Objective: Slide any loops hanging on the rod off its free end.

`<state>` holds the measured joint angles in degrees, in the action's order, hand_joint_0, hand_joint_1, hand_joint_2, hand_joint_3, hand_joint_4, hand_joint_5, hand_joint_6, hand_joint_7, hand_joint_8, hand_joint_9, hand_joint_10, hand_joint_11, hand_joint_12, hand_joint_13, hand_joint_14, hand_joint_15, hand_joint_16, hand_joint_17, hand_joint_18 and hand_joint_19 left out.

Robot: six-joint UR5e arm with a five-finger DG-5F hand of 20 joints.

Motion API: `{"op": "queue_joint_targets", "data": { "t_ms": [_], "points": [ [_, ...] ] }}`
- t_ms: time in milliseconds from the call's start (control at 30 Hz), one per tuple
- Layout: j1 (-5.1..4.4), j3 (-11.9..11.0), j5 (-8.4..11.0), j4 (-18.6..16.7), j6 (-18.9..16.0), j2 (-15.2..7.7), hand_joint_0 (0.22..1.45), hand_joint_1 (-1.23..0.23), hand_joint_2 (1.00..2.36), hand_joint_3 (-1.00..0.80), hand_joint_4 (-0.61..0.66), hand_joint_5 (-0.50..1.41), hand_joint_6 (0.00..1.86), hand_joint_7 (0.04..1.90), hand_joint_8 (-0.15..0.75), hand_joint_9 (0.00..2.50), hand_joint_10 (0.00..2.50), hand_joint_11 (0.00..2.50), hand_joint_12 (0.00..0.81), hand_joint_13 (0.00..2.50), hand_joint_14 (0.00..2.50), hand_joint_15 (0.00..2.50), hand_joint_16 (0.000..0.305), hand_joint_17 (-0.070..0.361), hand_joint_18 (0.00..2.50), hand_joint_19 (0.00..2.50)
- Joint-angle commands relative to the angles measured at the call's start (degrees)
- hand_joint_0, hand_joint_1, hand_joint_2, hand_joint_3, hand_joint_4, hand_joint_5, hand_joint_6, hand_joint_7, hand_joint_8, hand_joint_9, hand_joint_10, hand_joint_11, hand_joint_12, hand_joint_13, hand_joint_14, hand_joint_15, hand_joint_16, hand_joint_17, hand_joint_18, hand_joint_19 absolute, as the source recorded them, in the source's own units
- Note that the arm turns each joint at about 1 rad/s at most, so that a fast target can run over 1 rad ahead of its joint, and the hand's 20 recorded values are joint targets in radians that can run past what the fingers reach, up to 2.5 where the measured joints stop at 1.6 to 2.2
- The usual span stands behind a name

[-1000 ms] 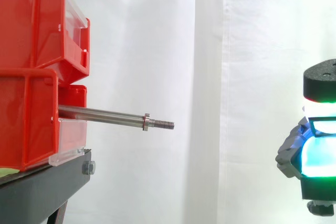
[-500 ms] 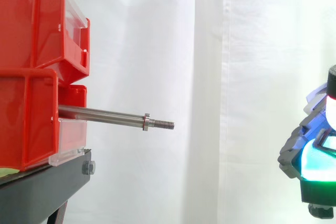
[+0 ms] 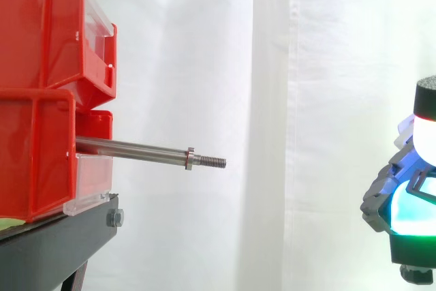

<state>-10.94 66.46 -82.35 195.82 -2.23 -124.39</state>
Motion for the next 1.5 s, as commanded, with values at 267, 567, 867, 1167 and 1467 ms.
{"op": "queue_joint_targets", "data": {
  "t_ms": [267,567,867,1167,1467],
  "points": [
    [0.04,0.1,0.0,0.0,-0.1,-0.1,0.62,-0.78,1.02,-0.18,0.18,-0.19,0.9,1.2,0.318,0.98,0.02,0.61,0.391,0.93,0.02,0.51,0.068,0.154,0.83,0.69],
    [0.04,0.0,0.0,0.0,-0.1,-0.1,0.61,-0.67,1.01,-0.38,0.24,-0.15,0.88,1.27,0.321,1.11,0.02,0.62,0.388,0.97,0.02,0.51,0.067,0.151,0.85,0.71],
    [0.04,0.0,0.0,-0.1,-0.1,0.0,0.59,-0.58,1.02,-0.28,0.21,-0.13,0.87,1.29,0.326,1.18,0.02,0.61,0.391,1.0,0.02,0.52,0.066,0.149,0.87,0.73],
    [0.04,0.1,0.0,-0.1,-0.1,0.0,0.6,-0.77,1.02,-0.15,0.19,-0.17,0.89,1.26,0.328,1.05,0.02,0.62,0.389,0.95,0.02,0.52,0.068,0.153,0.85,0.7],
    [0.04,0.0,0.0,-0.2,-0.1,0.0,0.61,-0.63,1.01,-0.42,0.23,-0.14,0.88,1.3,0.316,1.17,0.02,0.63,0.381,0.99,0.02,0.52,0.066,0.148,0.87,0.72]
  ]
}}
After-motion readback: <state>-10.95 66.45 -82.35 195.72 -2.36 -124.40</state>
